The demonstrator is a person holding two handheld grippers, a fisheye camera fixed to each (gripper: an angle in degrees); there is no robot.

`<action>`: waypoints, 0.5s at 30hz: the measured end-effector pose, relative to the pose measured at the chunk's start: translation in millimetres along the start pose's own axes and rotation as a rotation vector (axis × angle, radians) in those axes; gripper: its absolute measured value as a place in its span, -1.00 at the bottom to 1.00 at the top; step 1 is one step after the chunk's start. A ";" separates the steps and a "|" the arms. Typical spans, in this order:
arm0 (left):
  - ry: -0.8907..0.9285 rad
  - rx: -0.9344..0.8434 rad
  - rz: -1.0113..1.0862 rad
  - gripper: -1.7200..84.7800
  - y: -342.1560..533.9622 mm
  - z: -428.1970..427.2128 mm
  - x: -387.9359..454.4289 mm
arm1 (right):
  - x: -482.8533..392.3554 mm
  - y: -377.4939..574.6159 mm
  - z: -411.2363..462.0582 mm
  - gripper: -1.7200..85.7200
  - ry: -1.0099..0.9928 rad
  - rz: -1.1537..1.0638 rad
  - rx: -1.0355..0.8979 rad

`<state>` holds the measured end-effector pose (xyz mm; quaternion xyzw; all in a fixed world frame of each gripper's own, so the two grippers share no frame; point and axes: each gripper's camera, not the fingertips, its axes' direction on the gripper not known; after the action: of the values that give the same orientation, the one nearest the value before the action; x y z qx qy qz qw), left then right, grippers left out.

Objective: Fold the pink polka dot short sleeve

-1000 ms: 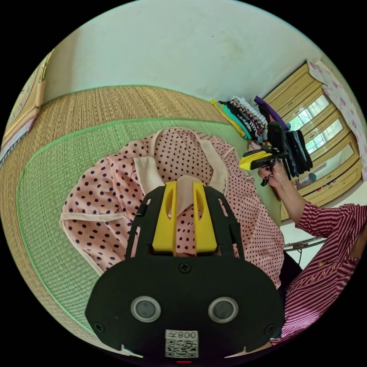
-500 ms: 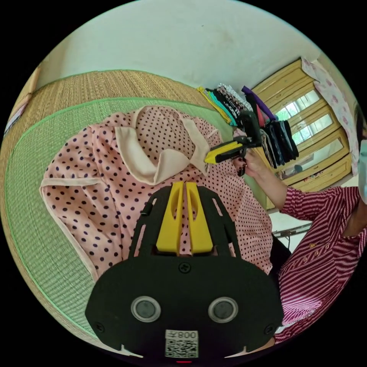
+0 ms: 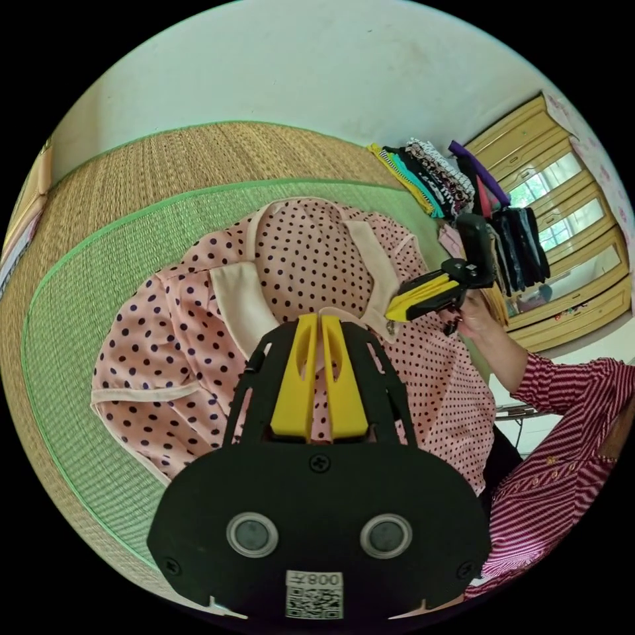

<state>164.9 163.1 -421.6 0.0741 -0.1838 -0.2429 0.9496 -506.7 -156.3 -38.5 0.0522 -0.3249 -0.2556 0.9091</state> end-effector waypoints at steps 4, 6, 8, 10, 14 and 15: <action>0.076 0.018 0.037 -0.93 23.1 -10.2 14.7 | 8.8 14.7 6.8 -0.96 -0.016 0.012 0.021; 0.096 -0.061 0.058 -0.93 38.3 -6.6 22.4 | 12.0 21.5 9.0 -0.96 -0.027 0.020 0.028; 0.087 -0.072 0.060 -0.92 47.9 -9.0 26.6 | 14.5 31.4 7.4 -0.96 -0.056 0.027 0.046; 0.087 -0.033 0.051 -0.92 53.1 -17.4 28.4 | 16.2 40.1 0.0 -0.96 -0.063 0.036 0.079; 0.046 0.105 -0.039 -0.91 50.4 -33.3 20.9 | 30.3 58.0 -23.4 -0.96 -0.010 0.106 0.198; 0.015 0.134 -0.082 -0.92 47.2 -33.6 17.8 | 34.4 59.8 -25.7 -0.96 -0.001 0.127 0.214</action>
<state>212.8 197.3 -436.1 0.1466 -0.1894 -0.2683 0.9331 -442.4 -123.6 -23.6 0.1283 -0.3533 -0.1614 0.9125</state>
